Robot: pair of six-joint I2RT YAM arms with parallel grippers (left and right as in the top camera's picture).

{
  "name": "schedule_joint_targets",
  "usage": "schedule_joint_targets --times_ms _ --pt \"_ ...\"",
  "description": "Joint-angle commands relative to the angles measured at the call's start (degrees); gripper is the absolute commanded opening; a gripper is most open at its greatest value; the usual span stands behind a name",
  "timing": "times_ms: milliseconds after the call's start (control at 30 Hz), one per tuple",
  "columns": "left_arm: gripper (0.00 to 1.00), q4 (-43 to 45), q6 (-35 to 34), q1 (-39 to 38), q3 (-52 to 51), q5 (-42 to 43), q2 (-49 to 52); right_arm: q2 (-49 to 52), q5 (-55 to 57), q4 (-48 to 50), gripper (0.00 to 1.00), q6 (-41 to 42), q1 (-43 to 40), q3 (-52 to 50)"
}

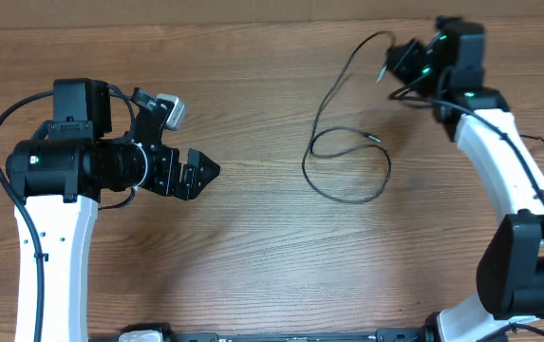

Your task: Untangle cables

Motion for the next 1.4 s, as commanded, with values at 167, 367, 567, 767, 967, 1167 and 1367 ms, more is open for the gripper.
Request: schedule_joint_targets --times_ms 167,367,567,767,967,1167,1367 --pt "0.99 0.2 1.1 0.2 0.9 0.0 -0.6 -2.4 9.8 7.5 0.04 -7.9 -5.9 6.4" --pt "0.99 0.2 1.1 0.2 0.9 0.0 -0.6 -0.1 12.0 9.1 0.04 -9.3 -6.4 6.4" --pt "0.99 0.2 1.1 0.2 0.9 0.0 -0.6 8.4 11.8 -4.3 0.56 -10.0 -6.4 6.4" --pt "1.0 0.2 1.1 0.2 0.9 0.0 -0.6 6.0 11.5 -12.0 1.0 -10.3 -6.4 7.2" --pt "1.0 0.2 1.1 0.2 0.9 0.0 -0.6 -3.8 9.7 -27.0 1.0 -10.3 -6.1 10.4" --pt "0.99 0.2 1.1 0.2 0.9 0.0 -0.6 -5.9 2.2 -42.9 0.94 -30.7 -3.7 9.3" --pt "0.99 0.2 1.1 0.2 0.9 0.0 -0.6 -2.6 8.6 -36.6 0.98 -32.0 -3.1 0.9"
